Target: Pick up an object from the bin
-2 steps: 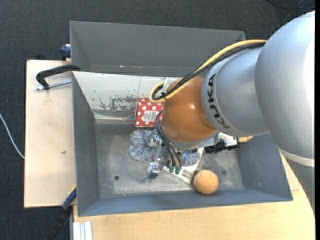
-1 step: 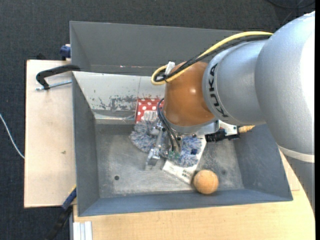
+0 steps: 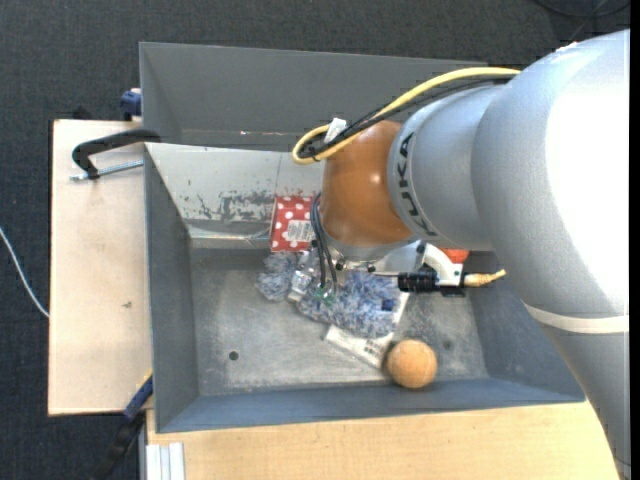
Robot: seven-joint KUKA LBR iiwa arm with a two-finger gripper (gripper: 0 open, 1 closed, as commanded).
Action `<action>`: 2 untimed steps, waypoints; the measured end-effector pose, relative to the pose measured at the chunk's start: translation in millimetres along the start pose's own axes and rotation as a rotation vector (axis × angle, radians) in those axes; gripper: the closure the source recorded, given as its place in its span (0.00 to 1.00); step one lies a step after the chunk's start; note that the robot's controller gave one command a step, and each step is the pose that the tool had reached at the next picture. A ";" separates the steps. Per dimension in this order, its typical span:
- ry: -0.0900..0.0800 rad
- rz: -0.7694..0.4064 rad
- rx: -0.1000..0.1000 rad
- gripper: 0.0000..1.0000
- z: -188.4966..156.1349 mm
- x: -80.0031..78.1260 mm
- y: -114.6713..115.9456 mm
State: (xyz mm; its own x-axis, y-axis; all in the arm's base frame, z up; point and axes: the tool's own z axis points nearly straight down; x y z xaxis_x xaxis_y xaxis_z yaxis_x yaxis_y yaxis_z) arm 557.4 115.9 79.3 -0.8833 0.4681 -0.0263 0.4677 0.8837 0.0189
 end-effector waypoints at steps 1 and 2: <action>0.000 0.000 0.000 1.00 0.0 0.0 0.0; 0.016 -0.011 0.010 1.00 -171.0 -21.2 -9.4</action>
Offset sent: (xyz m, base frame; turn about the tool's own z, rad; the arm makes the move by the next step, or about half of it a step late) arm 0.0062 -0.0201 0.1654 -0.0091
